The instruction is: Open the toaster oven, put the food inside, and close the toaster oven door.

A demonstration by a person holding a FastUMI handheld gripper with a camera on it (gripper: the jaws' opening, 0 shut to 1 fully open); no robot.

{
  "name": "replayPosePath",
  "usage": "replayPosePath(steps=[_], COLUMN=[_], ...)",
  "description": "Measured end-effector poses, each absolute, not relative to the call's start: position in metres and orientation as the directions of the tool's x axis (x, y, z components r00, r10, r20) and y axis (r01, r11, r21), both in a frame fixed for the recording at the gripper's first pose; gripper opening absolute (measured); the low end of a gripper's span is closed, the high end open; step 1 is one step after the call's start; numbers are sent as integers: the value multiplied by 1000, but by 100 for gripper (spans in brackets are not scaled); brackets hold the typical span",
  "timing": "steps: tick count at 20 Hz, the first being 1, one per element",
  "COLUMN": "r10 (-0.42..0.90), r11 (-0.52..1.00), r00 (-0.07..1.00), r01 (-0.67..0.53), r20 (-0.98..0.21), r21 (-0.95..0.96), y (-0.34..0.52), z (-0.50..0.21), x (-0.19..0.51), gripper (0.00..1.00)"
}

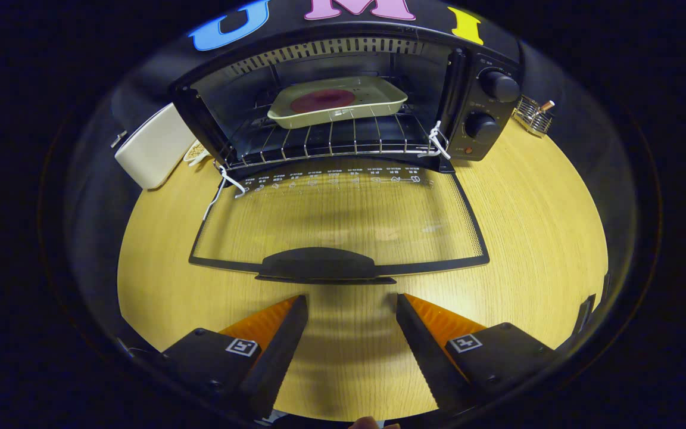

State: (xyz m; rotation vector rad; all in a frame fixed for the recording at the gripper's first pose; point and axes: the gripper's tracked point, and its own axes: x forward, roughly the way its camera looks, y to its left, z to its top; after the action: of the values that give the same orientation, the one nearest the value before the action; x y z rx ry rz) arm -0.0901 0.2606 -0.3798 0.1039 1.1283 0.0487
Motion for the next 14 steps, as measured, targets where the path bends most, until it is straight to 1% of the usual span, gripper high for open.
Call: replayPosePath(steps=[3,5,10,14], r10=[65,53,53,70], r11=[997,999,998,994], r00=[439,452,474,516], r01=[6,-21,-56,-109], r20=[-896,-890,-879,-854], r21=[75,49,30,16], y=[261,262,261,261], z=[-383,-384,-377,-365], x=[-79,-77,-77,-75], gripper=[99,99,98,98])
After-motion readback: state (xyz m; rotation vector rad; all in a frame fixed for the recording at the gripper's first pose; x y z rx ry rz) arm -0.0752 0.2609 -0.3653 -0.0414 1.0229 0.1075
